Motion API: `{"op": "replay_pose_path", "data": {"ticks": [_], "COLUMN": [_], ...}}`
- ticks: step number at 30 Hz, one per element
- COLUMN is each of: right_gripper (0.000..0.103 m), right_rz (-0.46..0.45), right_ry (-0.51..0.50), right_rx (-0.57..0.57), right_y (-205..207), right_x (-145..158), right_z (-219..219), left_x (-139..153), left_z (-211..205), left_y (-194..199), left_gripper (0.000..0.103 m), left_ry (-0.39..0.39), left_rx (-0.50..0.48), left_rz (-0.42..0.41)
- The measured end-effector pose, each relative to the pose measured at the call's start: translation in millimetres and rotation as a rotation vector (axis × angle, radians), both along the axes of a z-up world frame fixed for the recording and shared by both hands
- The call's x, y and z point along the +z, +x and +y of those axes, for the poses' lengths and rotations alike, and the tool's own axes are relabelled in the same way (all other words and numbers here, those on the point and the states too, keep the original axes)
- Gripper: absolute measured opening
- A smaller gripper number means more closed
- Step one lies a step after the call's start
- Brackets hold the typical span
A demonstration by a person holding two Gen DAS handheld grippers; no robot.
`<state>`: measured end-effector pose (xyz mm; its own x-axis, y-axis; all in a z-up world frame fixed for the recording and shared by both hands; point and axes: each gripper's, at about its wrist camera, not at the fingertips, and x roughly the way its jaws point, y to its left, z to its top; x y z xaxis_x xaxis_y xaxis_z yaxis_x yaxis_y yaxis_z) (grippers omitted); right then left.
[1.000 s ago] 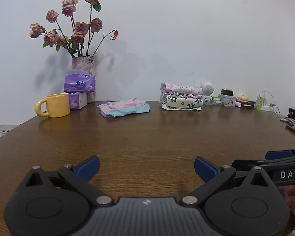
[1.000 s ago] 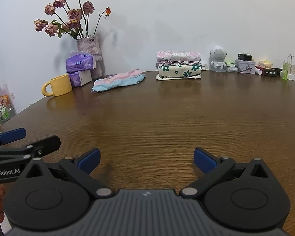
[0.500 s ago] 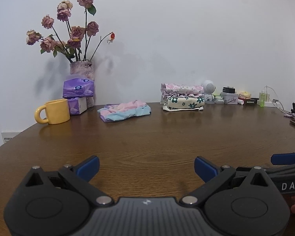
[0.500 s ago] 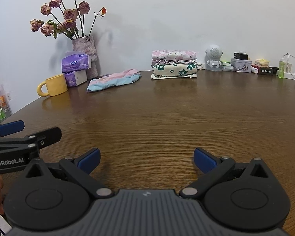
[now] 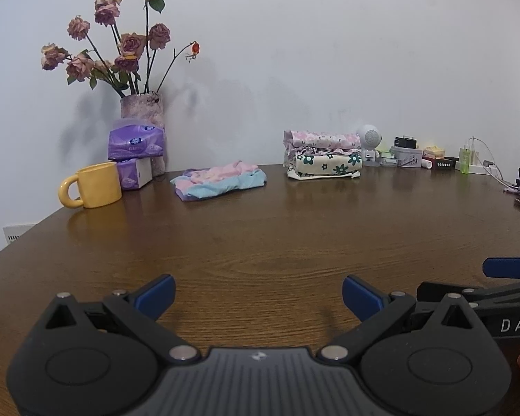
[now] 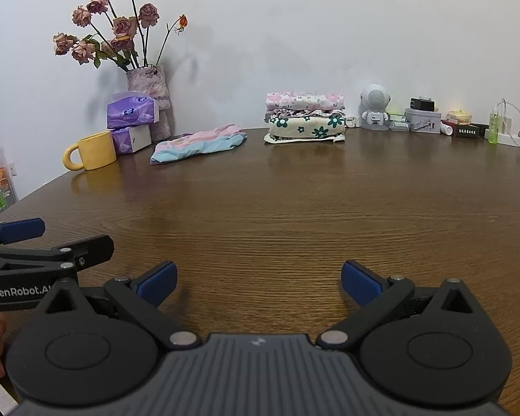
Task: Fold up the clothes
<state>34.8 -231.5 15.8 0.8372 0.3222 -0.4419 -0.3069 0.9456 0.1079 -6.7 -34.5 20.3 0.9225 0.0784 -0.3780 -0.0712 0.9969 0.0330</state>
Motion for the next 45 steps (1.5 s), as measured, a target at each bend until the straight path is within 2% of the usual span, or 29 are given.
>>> {"op": "replay_pose_path", "data": {"ticks": [12,45], "right_gripper": [0.103,0.103], "right_rz": [0.017,0.011], "right_ry": [0.034,0.031], "right_rx": [0.014,0.011], "right_y": [2.6,1.0], "right_x": [-0.4,-0.7], "right_z": [-4.2,-1.8], "left_x": [-0.1,0.7], "left_z": [-1.6,-1.4], "left_y": [-0.3,0.1], "left_gripper": [0.103,0.103], "left_ry": [0.011,0.017], "left_rx": [-0.005,0.000], "left_rz": [0.002,0.007]}}
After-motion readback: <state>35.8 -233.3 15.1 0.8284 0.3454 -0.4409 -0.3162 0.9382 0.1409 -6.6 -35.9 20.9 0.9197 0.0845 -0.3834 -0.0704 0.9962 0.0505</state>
